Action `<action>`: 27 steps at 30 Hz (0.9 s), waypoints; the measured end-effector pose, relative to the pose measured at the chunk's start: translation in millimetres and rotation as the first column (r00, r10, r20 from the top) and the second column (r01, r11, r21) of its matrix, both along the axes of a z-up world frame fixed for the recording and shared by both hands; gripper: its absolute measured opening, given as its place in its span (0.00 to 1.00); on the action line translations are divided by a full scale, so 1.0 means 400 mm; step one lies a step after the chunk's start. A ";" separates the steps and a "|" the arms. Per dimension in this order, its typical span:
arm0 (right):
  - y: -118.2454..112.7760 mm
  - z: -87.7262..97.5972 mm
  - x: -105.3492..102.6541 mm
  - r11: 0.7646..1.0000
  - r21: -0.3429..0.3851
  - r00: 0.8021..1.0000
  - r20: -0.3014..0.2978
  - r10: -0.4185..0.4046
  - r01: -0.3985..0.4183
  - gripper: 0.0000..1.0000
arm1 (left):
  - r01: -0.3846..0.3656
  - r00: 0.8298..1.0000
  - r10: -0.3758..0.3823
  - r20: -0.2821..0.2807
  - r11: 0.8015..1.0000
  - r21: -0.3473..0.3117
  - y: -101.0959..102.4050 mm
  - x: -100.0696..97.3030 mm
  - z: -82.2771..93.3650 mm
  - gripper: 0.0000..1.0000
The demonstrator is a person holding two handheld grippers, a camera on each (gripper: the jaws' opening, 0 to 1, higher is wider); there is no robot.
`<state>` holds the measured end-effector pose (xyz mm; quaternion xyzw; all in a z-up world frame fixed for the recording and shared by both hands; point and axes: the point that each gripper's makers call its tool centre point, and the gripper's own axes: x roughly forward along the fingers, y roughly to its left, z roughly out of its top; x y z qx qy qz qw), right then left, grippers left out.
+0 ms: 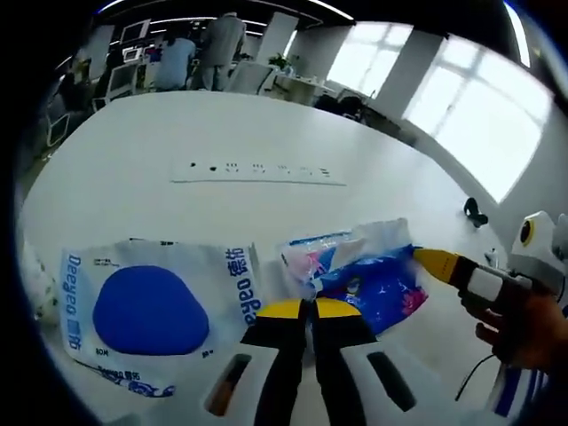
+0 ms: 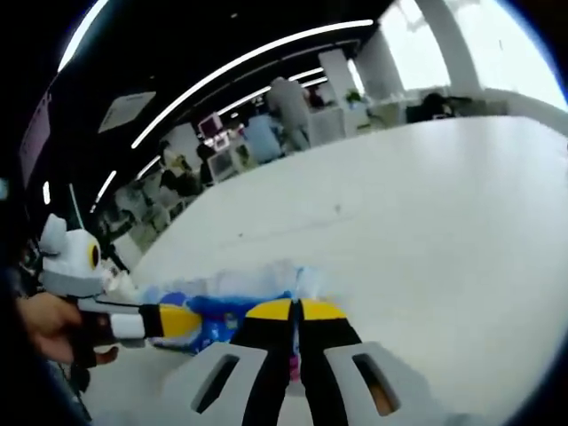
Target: Arrange the tabletop items into an orderly group along one side of the table until the central work area is clear of visible clutter.
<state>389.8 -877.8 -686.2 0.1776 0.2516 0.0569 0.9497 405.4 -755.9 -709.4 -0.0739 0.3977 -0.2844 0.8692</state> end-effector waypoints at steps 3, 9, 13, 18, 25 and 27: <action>0.003 -0.016 0.015 1.000 -0.004 1.000 -0.013 0.010 -0.010 0.00 | -0.008 1.000 0.008 -0.005 1.000 0.005 0.005 0.010 -0.009 0.02; -0.001 -0.045 0.032 1.000 -0.012 0.999 -0.042 0.010 -0.011 0.00 | -0.011 1.000 0.011 -0.026 1.000 0.010 0.006 0.012 -0.029 0.02; -0.001 -0.063 0.036 1.000 -0.005 0.998 -0.057 0.017 -0.017 0.00 | 0.004 1.000 -0.004 -0.020 1.000 0.017 0.006 0.020 -0.034 0.02; -0.004 -0.071 0.044 1.000 -0.014 0.998 -0.060 0.016 -0.017 0.00 | 0.016 1.000 -0.016 -0.023 1.000 0.024 0.003 0.025 -0.037 0.02; -0.004 -0.073 0.047 0.999 -0.026 0.998 -0.064 0.022 -0.024 0.00 | 0.023 1.000 -0.023 -0.011 0.999 0.040 0.000 0.033 -0.035 0.03; -0.005 -0.078 0.045 0.999 -0.026 0.997 -0.071 0.021 -0.023 0.00 | 0.026 1.000 -0.026 -0.009 0.999 0.045 0.000 0.032 -0.037 0.03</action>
